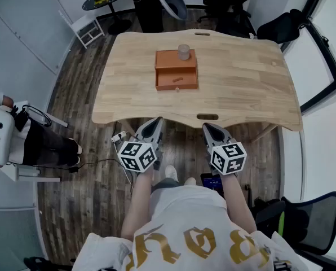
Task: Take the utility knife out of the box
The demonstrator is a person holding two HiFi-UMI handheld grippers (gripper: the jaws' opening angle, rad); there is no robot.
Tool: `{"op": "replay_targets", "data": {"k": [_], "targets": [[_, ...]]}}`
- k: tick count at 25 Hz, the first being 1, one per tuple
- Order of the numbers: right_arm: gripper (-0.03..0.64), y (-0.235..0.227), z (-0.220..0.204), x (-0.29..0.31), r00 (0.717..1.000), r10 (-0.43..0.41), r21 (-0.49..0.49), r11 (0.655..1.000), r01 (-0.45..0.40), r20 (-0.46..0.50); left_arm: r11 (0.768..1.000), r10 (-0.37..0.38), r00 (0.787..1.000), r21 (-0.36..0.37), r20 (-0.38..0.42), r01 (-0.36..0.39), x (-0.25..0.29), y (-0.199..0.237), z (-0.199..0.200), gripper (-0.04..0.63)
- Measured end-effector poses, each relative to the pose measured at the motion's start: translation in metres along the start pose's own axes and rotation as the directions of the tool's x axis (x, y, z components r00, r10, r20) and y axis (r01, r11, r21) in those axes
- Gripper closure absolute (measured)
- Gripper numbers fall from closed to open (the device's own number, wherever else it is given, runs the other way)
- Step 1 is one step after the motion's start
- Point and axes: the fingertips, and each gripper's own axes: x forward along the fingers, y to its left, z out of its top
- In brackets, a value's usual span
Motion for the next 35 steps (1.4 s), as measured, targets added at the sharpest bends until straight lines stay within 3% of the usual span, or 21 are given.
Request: {"op": "replay_targets", "data": {"k": [12, 22, 29, 35], "targets": [[0.606, 0.018, -0.004, -0.009, 0.999, 0.028, -0.025, 0.999, -0.028, -0.019, 1.0, 0.008, 1.0, 0.028, -0.008, -0.008, -0.023, -0.009, -0.005, 0.586], [0.605, 0.012, -0.008, 0.014, 0.997, 0.054, -0.009, 0.998, -0.055, -0.059, 0.999, 0.049, 0.999, -0.021, -0.002, -0.049, -0.02, 0.013, -0.006, 0.586], [0.605, -0.029, 0.0, 0.059, 0.997, 0.018, 0.006, 1.0, -0.018, -0.069, 0.998, 0.061, 0.998, -0.031, -0.009, -0.061, 0.028, 0.053, -0.001, 0.586], [0.604, -0.072, 0.02, 0.119, 0.995, -0.039, 0.018, 0.999, 0.041, -0.092, 1.0, -0.007, 0.999, 0.003, -0.048, 0.007, 0.109, 0.09, 0.022, 0.586]]}}
